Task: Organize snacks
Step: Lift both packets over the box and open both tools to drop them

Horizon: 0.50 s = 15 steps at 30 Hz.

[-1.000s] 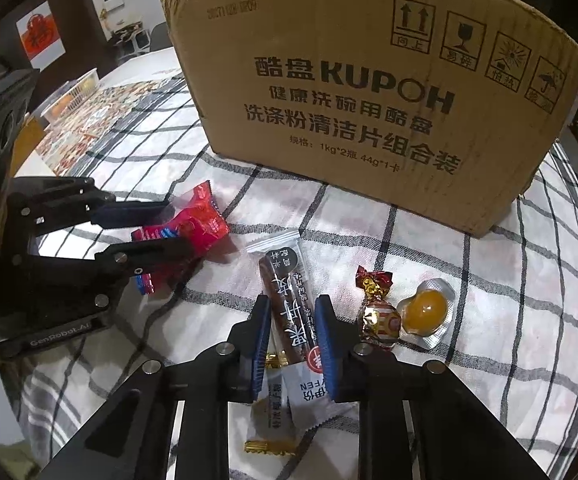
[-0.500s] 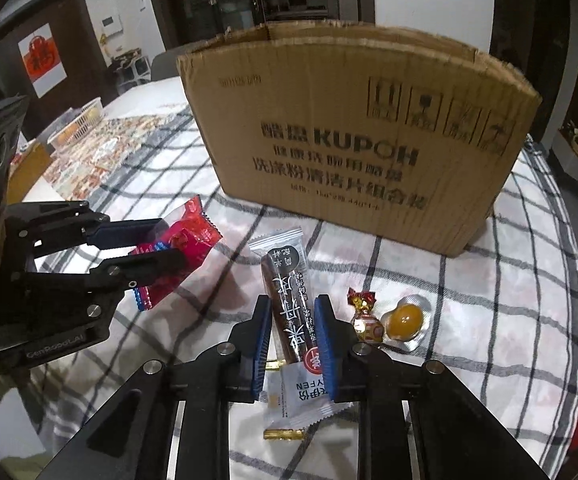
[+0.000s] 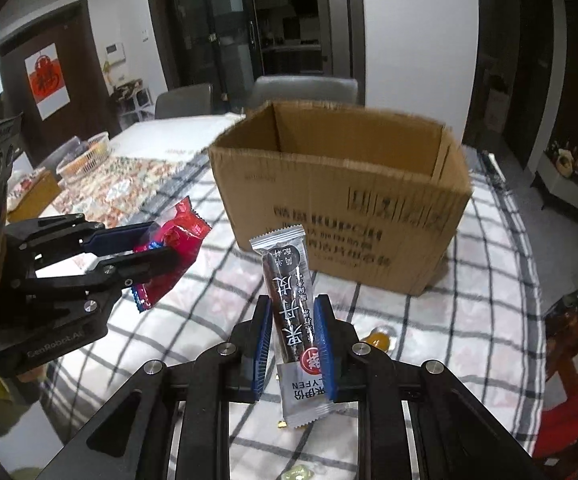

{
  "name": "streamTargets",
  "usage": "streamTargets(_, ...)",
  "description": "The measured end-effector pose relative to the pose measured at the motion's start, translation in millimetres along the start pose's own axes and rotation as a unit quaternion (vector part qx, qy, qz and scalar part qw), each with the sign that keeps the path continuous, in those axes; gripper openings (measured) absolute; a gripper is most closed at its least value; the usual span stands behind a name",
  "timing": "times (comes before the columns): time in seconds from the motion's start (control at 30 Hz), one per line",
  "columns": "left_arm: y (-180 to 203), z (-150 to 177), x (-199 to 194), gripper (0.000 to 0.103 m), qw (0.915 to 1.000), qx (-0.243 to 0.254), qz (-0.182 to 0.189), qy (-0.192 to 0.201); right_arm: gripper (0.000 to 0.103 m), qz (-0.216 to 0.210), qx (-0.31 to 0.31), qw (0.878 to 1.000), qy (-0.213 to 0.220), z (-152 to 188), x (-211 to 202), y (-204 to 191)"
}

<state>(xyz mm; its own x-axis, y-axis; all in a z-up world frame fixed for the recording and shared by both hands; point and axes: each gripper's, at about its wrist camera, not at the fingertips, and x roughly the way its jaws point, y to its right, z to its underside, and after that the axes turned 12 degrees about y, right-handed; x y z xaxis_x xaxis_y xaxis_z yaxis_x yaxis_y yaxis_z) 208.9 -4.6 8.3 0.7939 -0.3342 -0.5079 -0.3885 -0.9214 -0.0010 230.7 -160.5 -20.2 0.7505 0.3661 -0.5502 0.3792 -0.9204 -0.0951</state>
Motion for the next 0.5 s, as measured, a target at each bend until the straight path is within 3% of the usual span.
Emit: streamTargets(0.5, 8.0, -70.1, -24.5, 0.027, 0.9975, 0.023, -0.005, 0.067, 0.023, 0.001, 0.019, 0.997, 0.073, -58.4, -33.9, 15.4)
